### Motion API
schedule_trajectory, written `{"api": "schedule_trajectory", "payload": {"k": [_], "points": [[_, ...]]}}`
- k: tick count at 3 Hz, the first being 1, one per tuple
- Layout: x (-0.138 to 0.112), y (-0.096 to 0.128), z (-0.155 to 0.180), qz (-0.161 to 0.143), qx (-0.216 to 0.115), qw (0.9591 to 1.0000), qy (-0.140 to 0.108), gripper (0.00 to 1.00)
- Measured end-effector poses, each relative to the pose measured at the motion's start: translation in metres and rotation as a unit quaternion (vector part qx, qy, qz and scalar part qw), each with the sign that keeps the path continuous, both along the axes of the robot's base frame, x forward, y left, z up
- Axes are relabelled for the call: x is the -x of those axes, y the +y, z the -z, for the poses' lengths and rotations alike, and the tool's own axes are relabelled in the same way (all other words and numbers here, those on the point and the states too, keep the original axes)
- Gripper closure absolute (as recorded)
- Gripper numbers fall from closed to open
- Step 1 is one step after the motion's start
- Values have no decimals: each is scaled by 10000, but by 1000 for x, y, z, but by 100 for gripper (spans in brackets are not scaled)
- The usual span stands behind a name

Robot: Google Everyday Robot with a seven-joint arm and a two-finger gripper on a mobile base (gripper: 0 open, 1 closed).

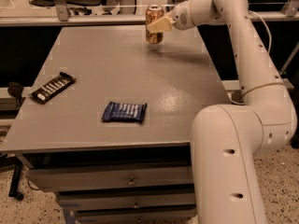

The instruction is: Move orange can near rxbar blueberry

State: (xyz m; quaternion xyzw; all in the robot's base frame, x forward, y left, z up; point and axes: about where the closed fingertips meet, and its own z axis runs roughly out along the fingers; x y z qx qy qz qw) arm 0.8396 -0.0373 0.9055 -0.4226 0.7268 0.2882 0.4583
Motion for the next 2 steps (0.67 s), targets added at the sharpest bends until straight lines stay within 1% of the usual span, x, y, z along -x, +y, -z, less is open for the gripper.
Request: {"api": "schedule_trajectory", "payload": {"k": [1, 2], "points": [[37, -6, -16, -507, -17, 9987, -5, 100], [91, -8, -23, -1226, 45, 9924, -11, 100]]}}
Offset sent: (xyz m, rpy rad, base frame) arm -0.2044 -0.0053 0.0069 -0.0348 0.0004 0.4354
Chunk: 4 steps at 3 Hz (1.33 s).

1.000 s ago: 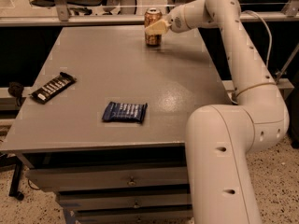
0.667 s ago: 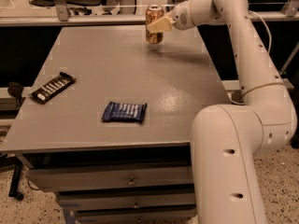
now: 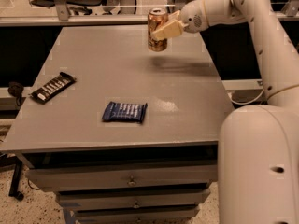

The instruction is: Move orange can near rxbar blueberry

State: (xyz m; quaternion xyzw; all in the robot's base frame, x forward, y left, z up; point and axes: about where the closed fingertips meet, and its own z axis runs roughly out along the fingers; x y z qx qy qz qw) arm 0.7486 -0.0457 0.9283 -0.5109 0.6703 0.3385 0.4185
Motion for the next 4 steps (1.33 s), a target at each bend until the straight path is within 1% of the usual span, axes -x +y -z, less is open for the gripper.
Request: {"api": "schedule_trajectory", "payload": {"k": [1, 2, 3, 4], "points": [[54, 2, -9, -603, 11, 9980, -211, 100], [103, 16, -8, -1077, -24, 9935, -365, 100], [142, 35, 20, -1472, 57, 9889, -200, 100], [166, 49, 50, -1715, 150, 9851, 34, 100]]}}
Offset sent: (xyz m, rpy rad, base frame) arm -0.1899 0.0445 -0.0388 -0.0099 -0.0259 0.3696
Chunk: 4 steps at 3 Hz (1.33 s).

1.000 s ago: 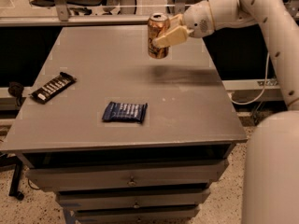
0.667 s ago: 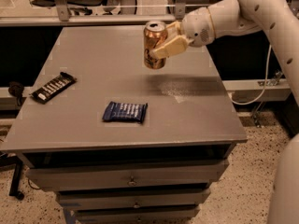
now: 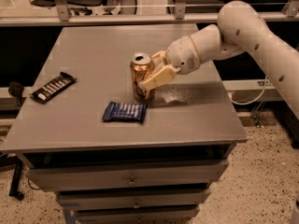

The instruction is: Move orange can near rxbar blueberry

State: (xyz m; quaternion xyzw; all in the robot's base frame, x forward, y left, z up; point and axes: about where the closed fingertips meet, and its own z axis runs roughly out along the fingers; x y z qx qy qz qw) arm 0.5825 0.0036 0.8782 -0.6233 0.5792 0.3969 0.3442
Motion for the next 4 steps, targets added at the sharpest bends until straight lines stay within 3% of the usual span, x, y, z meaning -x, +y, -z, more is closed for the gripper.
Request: {"api": "schedule_trajectory", "payload": {"k": [1, 4], "points": [[11, 4, 14, -121, 89, 9997, 196, 100], [13, 5, 13, -144, 97, 9996, 214, 35]]}}
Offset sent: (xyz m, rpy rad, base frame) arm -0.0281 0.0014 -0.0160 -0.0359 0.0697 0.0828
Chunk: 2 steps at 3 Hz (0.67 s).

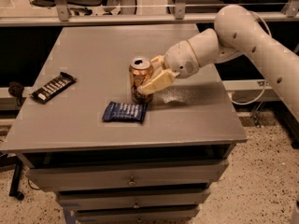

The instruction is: Move orange can near rxbar blueberry

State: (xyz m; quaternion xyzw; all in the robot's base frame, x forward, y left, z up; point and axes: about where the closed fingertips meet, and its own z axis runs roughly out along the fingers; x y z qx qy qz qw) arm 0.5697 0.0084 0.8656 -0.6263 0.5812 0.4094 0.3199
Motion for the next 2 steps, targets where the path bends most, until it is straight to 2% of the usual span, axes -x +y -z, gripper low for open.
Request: {"api": "schedule_trajectory", "payload": {"k": [1, 2], "points": [[8, -5, 3, -120, 62, 9998, 155, 12], [11, -21, 3, -130, 166, 9994, 261, 0]]}}
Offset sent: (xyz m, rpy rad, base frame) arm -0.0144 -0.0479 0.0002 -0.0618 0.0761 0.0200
